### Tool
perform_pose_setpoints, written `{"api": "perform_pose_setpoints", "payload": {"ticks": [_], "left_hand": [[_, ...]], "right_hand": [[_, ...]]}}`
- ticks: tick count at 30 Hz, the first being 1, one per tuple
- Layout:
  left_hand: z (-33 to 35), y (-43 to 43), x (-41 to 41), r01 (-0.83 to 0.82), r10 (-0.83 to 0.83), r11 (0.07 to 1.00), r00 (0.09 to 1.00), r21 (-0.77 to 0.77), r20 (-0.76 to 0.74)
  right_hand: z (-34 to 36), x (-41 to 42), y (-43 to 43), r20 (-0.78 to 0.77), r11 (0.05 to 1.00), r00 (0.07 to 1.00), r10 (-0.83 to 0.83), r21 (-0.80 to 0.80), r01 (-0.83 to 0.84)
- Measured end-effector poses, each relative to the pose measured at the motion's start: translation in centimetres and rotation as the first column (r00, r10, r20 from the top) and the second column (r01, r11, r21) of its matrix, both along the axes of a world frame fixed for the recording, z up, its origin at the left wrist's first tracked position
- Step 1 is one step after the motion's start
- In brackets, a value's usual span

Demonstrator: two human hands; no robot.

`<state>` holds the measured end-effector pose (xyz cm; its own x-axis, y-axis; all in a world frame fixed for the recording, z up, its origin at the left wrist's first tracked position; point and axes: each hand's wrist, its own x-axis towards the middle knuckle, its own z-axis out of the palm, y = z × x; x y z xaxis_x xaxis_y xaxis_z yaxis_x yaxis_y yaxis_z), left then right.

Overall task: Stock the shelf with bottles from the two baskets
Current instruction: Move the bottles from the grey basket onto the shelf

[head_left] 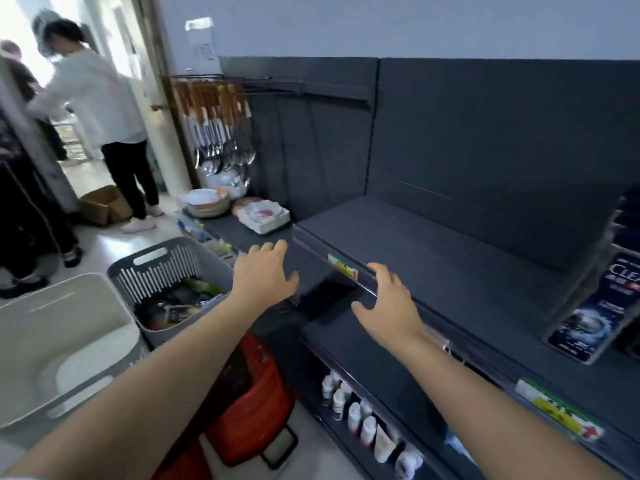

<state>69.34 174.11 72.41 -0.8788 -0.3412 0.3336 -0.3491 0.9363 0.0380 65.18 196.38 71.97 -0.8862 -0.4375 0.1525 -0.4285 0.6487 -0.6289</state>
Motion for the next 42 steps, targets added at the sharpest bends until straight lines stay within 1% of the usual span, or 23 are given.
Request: {"api": "perform_pose_setpoints", "payload": {"ticks": [2, 5, 9, 14, 20, 22, 24, 26, 28, 31, 36, 38, 41, 42], "left_hand": [[-0.2, -3.7, 2.5, -0.098, 0.098, 0.995, 0.995, 0.003, -0.013], [-0.4, -9.2, 5.7, -0.206, 0.206, 0.978, 0.978, 0.013, 0.005], [-1.0, -16.5, 8.7, -0.319, 0.32, 0.947, 0.948, 0.023, -0.001], [-3.4, -24.0, 11.0, -0.408, 0.408, 0.912, 0.913, 0.047, 0.022], [-7.0, -28.0, 11.6, -0.45, 0.433, 0.882, 0.891, 0.14, 0.14], [-8.2, -28.8, 10.9, -0.453, 0.426, 0.871, 0.89, 0.192, 0.164], [-9.5, -29.5, 10.1, -0.418, 0.373, 0.88, 0.902, 0.227, 0.216], [-10.6, -30.0, 9.0, -0.381, 0.313, 0.9, 0.903, 0.212, 0.295], [-11.7, -30.5, 7.9, -0.402, 0.319, 0.889, 0.887, 0.22, 0.334], [-13.4, -31.0, 6.3, -0.472, 0.358, 0.834, 0.857, 0.286, 0.371], [-16.9, -31.5, 3.8, -0.561, 0.336, 0.756, 0.775, 0.337, 0.535], [-18.1, -31.6, 3.4, -0.596, 0.359, 0.728, 0.753, 0.339, 0.552], [-19.6, -31.7, 2.9, -0.643, 0.395, 0.685, 0.722, 0.342, 0.568], [-20.1, -31.7, 2.8, -0.661, 0.402, 0.655, 0.716, 0.367, 0.571]], "right_hand": [[0.6, -0.6, -3.6, -0.026, 0.993, 0.996, 0.08, 0.083, -0.078], [1.1, -1.3, -9.7, -0.066, 0.968, 0.982, 0.179, 0.189, -0.164], [1.2, -1.7, -18.3, -0.084, 0.918, 0.946, 0.312, 0.282, -0.278], [-0.3, -2.0, -27.5, -0.079, 0.846, 0.898, 0.433, 0.379, -0.375], [-2.9, -3.3, -33.8, -0.017, 0.753, 0.856, 0.516, 0.485, -0.444], [-3.8, -4.2, -35.5, 0.013, 0.739, 0.853, 0.521, 0.493, -0.459], [-4.9, -5.4, -37.1, 0.056, 0.716, 0.842, 0.536, 0.499, -0.489], [-6.4, -6.7, -38.6, 0.101, 0.679, 0.82, 0.564, 0.508, -0.53], [-7.7, -8.1, -40.2, 0.14, 0.654, 0.799, 0.585, 0.501, -0.567], [-9.7, -10.1, -42.5, 0.216, 0.599, 0.747, 0.628, 0.478, -0.642], [-13.4, -12.5, -45.7, 0.336, 0.461, 0.621, 0.708, 0.445, -0.767], [-14.7, -12.9, -46.6, 0.371, 0.413, 0.571, 0.732, 0.425, -0.806], [-16.2, -12.8, -47.6, 0.416, 0.367, 0.521, 0.745, 0.397, -0.841], [-16.7, -12.6, -47.9, 0.429, 0.354, 0.509, 0.746, 0.391, -0.85]]}}
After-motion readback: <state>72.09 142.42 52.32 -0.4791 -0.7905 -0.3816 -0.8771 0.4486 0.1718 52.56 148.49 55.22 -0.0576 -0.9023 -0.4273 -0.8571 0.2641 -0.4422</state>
